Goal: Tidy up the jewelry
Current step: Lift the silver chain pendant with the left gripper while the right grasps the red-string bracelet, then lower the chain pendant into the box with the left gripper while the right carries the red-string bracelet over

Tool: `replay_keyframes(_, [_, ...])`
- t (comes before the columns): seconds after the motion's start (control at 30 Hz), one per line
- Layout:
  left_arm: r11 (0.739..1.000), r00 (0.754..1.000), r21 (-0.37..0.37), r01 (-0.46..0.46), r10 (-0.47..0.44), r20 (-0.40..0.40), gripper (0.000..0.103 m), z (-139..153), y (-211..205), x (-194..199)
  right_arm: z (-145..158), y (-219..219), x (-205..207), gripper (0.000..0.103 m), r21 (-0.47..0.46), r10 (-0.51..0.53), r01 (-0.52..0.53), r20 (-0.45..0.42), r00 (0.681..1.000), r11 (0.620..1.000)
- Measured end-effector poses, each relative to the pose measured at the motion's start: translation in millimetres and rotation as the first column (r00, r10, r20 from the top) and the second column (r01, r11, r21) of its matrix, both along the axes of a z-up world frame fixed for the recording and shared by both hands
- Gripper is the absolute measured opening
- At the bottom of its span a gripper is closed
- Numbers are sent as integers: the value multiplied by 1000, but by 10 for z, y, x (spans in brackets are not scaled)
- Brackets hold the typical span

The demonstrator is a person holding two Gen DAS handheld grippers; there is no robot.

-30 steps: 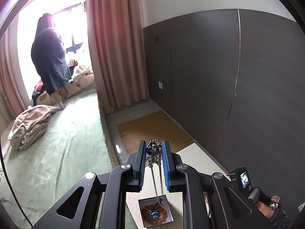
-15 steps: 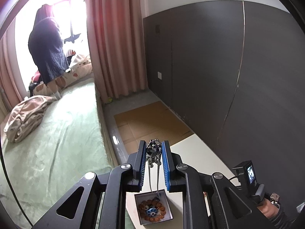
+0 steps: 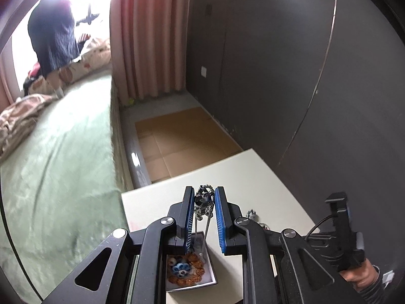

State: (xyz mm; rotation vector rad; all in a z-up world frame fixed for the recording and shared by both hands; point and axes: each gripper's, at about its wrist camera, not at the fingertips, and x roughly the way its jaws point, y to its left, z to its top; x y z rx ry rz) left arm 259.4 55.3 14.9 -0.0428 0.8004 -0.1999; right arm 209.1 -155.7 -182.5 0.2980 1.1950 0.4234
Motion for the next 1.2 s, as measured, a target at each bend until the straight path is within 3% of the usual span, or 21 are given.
replay_keyframes(0.4, [995, 991, -101, -26, 13, -134, 17, -799, 50, 115, 36, 183, 19, 4, 7, 25, -26, 22, 999, 1000])
replay_keyframes(0.6, [988, 975, -149, -30, -3, -220, 17, -1149, 111, 196, 116, 328, 18, 4, 35, 35, -37, 55, 998, 999])
replay_keyframes(0.67, [980, 966, -196, -32, -20, -257, 19, -1249, 164, 237, 137, 393, 19, 4, 42, 42, -45, 65, 997, 998])
replay_keyframes(0.7, [975, 958, -218, -40, -24, -285, 21, -1303, 197, 259, 149, 435, 20, 4, 47, 48, -51, 72, 996, 998])
replay_keyframes(0.83, [965, 952, -253, -71, -10, -306, 51, -1343, 326, 262, 194, 589, 25, 4, 68, 64, -71, 95, 993, 995])
replay_keyframes(1.2, [943, 955, -287, -170, 86, -284, 58, -1271, 838, 111, 338, 969, 13, 4, 151, 93, -119, 166, 982, 981])
